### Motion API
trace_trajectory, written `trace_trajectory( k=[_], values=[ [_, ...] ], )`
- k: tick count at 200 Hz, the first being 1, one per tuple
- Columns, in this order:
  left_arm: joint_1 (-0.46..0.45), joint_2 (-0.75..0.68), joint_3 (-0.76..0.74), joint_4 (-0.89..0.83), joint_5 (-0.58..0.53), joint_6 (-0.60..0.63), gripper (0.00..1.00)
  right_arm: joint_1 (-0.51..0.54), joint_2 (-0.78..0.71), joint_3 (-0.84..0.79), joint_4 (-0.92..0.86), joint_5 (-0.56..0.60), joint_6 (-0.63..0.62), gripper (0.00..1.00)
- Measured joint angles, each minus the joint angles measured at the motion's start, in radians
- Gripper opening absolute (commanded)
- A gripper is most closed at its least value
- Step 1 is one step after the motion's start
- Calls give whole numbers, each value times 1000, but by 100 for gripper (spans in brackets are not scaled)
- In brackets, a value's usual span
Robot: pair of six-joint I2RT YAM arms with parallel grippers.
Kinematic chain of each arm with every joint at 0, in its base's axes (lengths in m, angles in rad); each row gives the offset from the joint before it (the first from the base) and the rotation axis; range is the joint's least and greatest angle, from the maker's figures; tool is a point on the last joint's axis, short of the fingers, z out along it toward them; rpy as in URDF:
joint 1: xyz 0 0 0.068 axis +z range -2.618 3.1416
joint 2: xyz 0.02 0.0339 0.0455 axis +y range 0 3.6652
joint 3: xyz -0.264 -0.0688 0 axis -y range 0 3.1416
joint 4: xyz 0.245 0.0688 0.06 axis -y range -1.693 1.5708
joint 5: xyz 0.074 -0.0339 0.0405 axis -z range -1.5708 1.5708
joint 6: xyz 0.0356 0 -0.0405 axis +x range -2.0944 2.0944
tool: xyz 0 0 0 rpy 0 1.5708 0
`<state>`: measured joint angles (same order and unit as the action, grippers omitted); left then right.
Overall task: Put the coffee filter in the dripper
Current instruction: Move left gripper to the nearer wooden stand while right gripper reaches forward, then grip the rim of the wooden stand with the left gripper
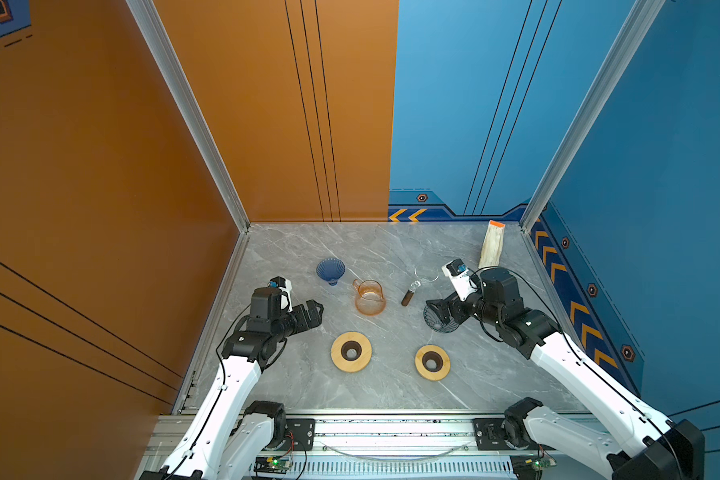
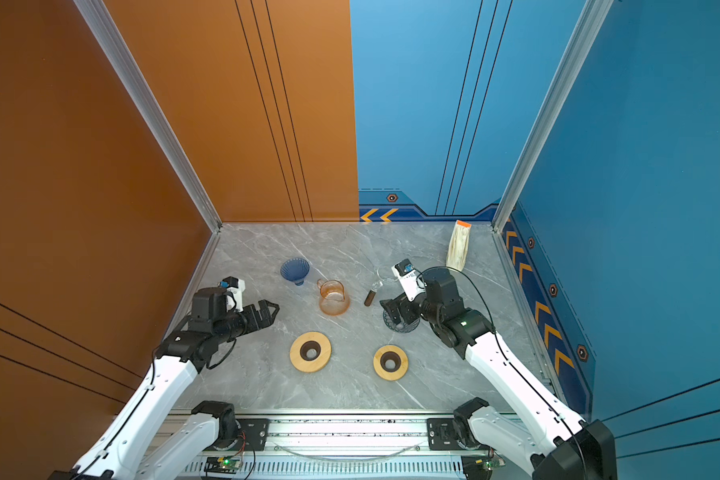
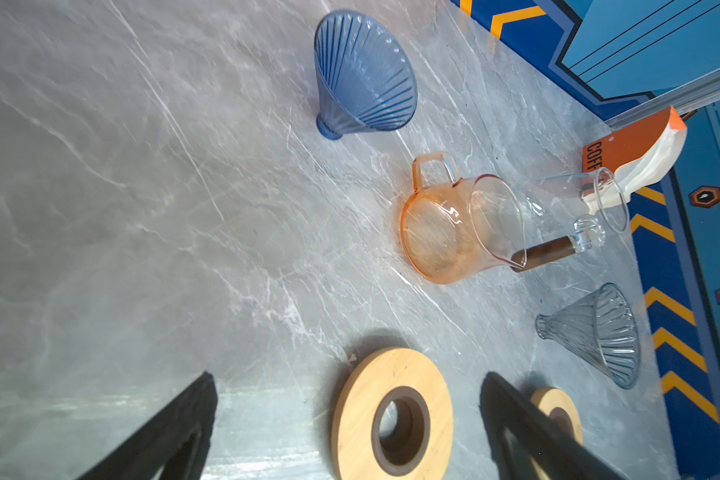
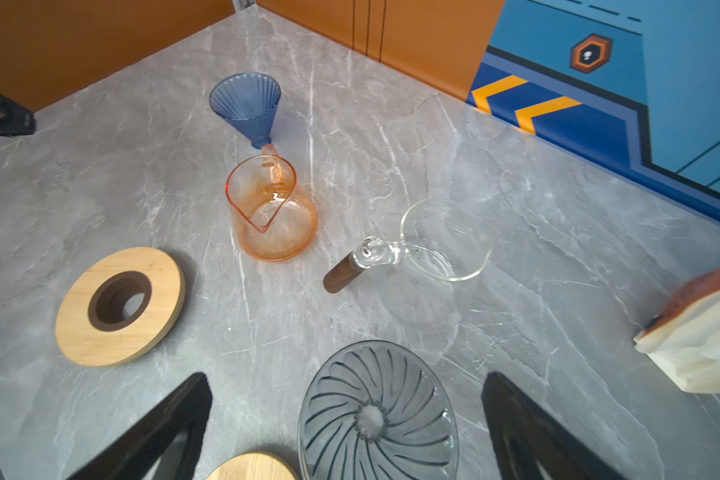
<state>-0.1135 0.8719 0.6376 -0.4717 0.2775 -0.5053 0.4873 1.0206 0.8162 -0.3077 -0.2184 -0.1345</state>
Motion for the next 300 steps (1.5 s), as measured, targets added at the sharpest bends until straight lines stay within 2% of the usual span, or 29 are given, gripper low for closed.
trace_trajectory(
  k=[65,118,120,127,182,300],
  values=[
    [-98,62,-80,-23,98,-106,94,76,2,-67,24,-17,-23,100],
    [-119,199,-129,1,152,-166,88,97,5,-91,107,-13,-26,100],
    [-120,204,-130,2,154,-166,84,97,5,-92,108,-13,-26,100],
    [-124,222,-134,8,161,-173,80,102,6,-96,114,-14,-26,100],
    [-185,328,-143,92,203,-215,70,138,23,-112,120,-13,-32,100],
    [-222,383,-167,244,253,-279,59,142,24,-160,179,5,-18,100]
  ],
)
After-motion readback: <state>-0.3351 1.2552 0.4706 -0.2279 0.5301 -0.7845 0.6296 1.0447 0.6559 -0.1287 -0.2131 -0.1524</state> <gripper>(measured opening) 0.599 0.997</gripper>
